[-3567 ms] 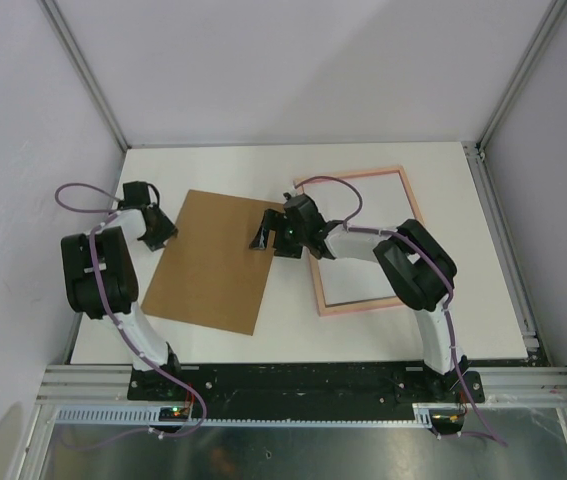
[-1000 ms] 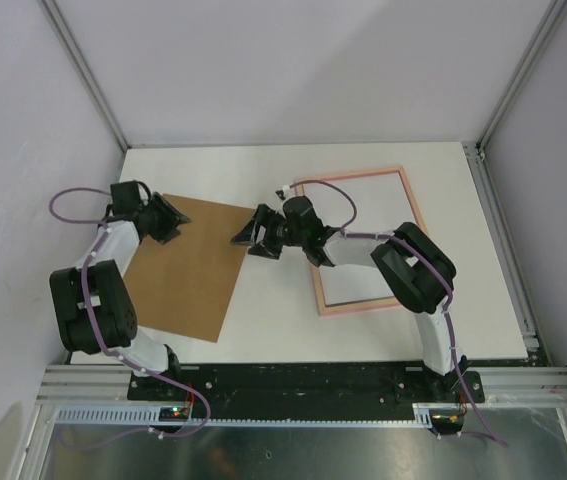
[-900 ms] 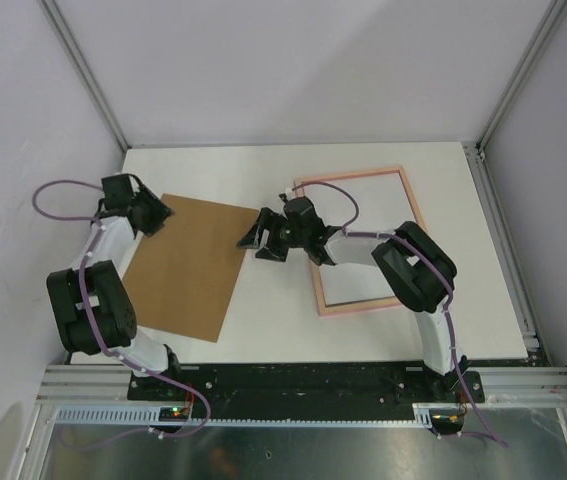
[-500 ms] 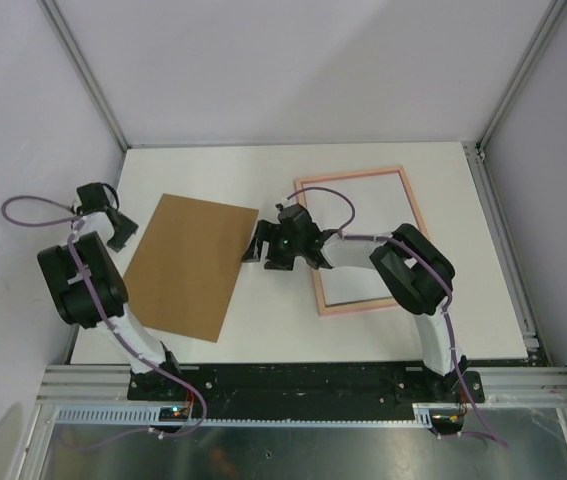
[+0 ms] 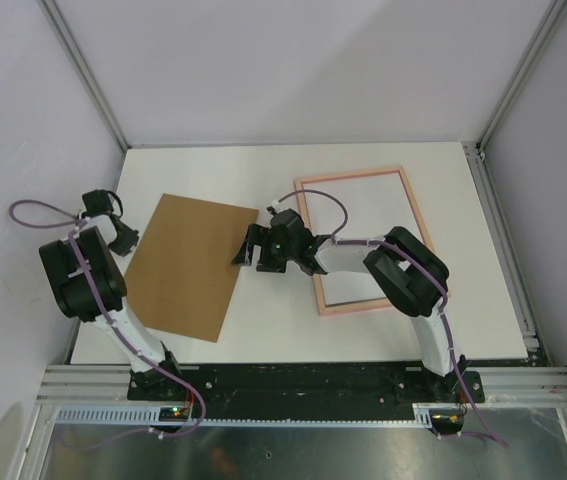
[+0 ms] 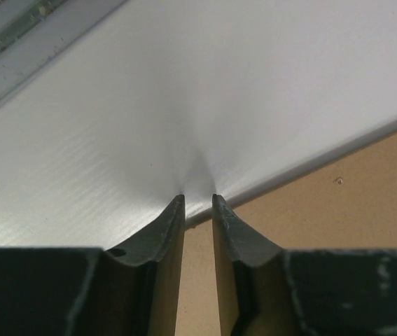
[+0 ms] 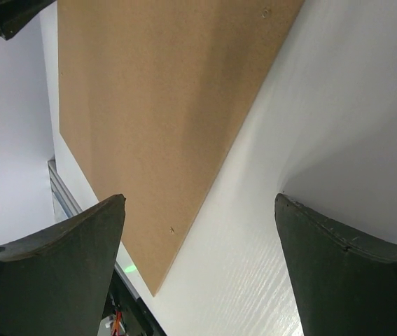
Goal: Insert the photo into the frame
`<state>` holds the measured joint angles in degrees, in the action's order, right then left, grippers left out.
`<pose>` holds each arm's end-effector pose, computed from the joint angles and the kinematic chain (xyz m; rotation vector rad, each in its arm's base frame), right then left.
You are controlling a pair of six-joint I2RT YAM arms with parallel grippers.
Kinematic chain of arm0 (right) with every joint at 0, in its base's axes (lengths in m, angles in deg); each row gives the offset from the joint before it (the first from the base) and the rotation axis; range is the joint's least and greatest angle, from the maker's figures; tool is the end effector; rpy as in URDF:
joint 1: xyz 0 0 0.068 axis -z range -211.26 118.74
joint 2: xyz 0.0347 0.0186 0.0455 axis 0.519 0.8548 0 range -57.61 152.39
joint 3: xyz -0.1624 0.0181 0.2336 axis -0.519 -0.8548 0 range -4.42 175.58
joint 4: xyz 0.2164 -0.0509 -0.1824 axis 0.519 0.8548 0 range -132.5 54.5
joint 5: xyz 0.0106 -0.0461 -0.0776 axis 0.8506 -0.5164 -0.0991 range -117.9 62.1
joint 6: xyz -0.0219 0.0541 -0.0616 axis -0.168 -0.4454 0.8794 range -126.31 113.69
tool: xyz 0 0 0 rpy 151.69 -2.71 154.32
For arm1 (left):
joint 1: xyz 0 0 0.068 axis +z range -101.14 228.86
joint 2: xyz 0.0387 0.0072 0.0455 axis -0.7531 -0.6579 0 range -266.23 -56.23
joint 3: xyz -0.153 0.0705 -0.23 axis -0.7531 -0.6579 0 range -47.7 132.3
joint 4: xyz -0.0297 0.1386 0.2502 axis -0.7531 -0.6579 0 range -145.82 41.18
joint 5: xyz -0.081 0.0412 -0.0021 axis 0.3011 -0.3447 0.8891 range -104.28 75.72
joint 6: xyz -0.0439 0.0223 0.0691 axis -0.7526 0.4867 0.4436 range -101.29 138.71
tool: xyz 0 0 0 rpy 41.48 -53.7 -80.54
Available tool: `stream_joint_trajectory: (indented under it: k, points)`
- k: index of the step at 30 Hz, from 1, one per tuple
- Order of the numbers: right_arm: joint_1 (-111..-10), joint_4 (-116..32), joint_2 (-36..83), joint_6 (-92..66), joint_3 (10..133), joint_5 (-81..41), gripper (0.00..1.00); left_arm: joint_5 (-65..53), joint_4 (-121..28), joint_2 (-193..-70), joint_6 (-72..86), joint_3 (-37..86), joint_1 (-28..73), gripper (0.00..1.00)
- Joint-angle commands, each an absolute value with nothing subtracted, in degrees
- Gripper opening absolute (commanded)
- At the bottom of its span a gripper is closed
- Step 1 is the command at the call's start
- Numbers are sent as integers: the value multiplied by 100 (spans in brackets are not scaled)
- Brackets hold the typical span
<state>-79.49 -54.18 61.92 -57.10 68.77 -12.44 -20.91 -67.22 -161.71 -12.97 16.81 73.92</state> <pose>0.3236 0.3921 0.1154 -0.1193 2.4456 1.1893 0.3718 0.1833 0.1193 -1.2714 2.2675 0.1093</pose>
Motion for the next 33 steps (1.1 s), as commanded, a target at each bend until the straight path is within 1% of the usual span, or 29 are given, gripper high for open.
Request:
stream_joint_trajectory:
  k: [1, 9, 16, 22, 28, 33]
  points:
    - [-7894, -5356, 6478, -5636, 6906, -1455, 94, -1735, -7017, -16129, -1526, 1077, 7252, 25]
    - [-7915, -4722, 6561, -5588, 6983, -2132, 97, -1210, -7001, -15673, -1603, 331, 6932, 15]
    - [-7899, -4569, 6704, -5591, 6976, -2227, 98, -835, -7003, -15313, -1505, -43, 6729, 13]
    - [-7725, -4961, 6428, -5590, 6968, -1708, 97, -603, -7001, -15232, -1367, -248, 6632, 9]
    - [-7572, -5373, 5569, -5674, 6975, -1111, 96, -245, -7001, -14950, -1445, -297, 6349, 8]
    - [-7490, -5392, 5147, -5736, 6976, -896, 96, -14, -6946, -14751, -1570, -404, 6158, 7]
